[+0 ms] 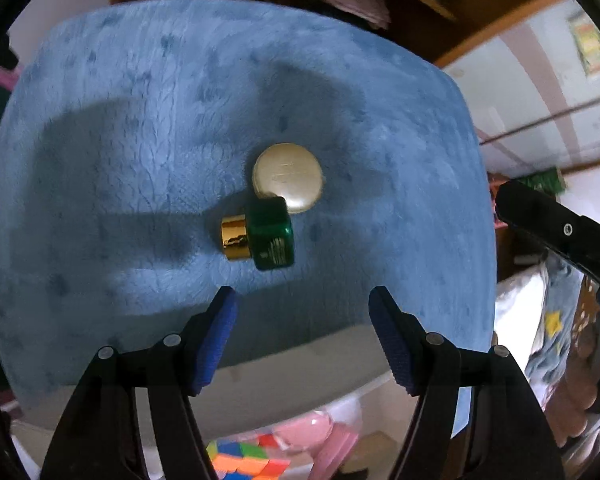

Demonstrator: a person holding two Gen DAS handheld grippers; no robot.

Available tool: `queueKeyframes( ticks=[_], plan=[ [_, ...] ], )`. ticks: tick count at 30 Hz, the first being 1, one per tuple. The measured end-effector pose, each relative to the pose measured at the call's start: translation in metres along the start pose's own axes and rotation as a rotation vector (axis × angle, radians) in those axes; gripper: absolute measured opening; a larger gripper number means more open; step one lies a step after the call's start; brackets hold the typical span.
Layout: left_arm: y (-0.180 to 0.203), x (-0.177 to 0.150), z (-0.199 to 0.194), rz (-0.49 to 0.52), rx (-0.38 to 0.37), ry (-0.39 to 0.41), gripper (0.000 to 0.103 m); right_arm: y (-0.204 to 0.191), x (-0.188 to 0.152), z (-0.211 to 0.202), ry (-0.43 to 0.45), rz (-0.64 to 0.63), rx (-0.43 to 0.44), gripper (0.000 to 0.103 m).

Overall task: Organize rigid objects
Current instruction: 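Raise both open tools away from the tray toward the gold compact and green jar, then grasp the green jar with the left tool while the right tool approaches the gold compact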

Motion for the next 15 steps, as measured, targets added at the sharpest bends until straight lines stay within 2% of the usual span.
queueKeyframes(
  ticks=[7, 15],
  plan=[
    [-0.01, 0.01, 0.021, -0.115, -0.017, -0.012, 0.071, 0.007, 0.018, 0.039, -0.073, -0.024, 0.007, 0.059],
    [-0.019, 0.021, 0.028, -0.188, 0.012, 0.007, 0.07, 0.003, 0.032, 0.078, -0.143, -0.029, 0.034, 0.059]
  ],
)
Point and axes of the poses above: each gripper's, at about its wrist camera, not at the fingertips, and z roughly the way its jaws point, y to its right, x to its top, the point moved 6 cm from there along z, roughly the way its jaws point, and after that the axes turned 4 degrees about x, right-handed, at the moved point
